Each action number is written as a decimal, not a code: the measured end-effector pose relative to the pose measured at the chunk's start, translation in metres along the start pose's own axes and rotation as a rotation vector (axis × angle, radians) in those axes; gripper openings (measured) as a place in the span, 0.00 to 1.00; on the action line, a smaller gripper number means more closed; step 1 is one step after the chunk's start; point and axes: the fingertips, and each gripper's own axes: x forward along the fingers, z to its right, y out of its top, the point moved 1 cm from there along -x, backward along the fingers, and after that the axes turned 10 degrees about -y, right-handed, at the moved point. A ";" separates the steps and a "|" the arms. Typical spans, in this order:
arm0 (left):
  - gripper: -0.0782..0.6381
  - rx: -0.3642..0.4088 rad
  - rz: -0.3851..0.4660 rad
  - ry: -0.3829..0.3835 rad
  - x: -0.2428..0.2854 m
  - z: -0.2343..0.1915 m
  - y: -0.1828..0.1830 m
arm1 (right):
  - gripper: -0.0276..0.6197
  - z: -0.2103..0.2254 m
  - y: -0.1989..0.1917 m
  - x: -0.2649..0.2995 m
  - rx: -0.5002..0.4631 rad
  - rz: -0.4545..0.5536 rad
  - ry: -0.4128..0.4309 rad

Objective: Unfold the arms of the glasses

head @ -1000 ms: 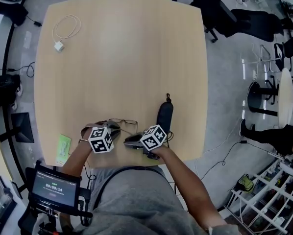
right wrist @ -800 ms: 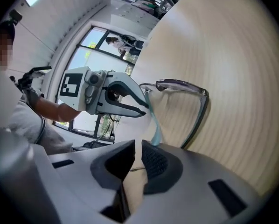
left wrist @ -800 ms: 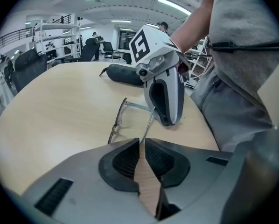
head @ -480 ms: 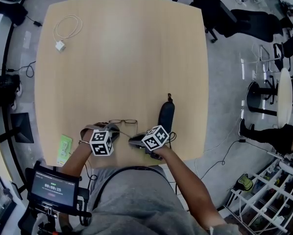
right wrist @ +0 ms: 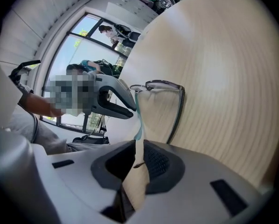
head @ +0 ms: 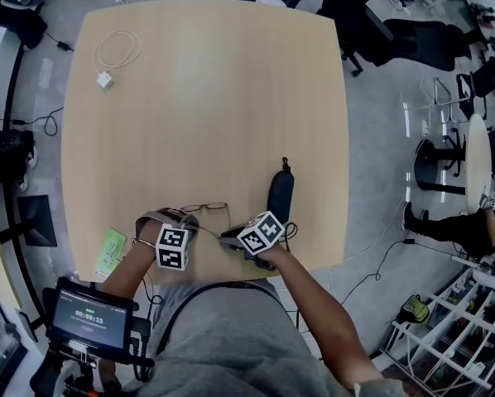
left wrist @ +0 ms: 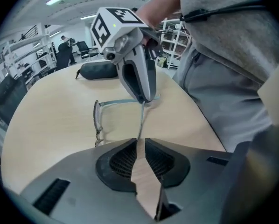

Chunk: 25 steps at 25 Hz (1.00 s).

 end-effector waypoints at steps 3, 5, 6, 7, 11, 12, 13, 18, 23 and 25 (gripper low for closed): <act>0.16 0.036 0.003 0.031 -0.005 -0.006 0.013 | 0.10 -0.005 0.022 -0.007 0.041 0.106 0.021; 0.16 0.026 0.053 0.049 -0.007 -0.011 0.029 | 0.10 0.001 0.037 -0.006 0.116 0.171 0.028; 0.16 0.022 0.063 0.049 -0.005 -0.013 0.033 | 0.10 0.005 0.040 -0.003 0.144 0.185 0.022; 0.16 0.019 0.060 0.045 -0.001 -0.014 0.035 | 0.10 0.009 0.042 0.001 0.161 0.189 0.008; 0.16 -0.008 0.041 0.010 0.012 -0.014 0.034 | 0.09 0.016 0.040 0.011 0.152 0.177 -0.050; 0.16 -0.014 0.043 -0.008 0.012 -0.011 0.033 | 0.09 0.017 0.040 0.011 0.154 0.179 -0.054; 0.16 -0.016 0.042 -0.030 0.013 -0.008 0.033 | 0.09 0.018 0.039 0.010 0.159 0.181 -0.061; 0.16 -0.015 -0.001 -0.118 0.019 0.016 0.022 | 0.09 0.025 0.038 0.004 0.170 0.170 -0.116; 0.16 -0.033 -0.011 -0.115 0.019 0.035 0.007 | 0.09 0.030 0.031 -0.003 0.186 0.181 -0.175; 0.16 -0.047 -0.018 -0.108 0.017 0.043 -0.002 | 0.09 0.029 0.026 -0.004 0.197 0.194 -0.189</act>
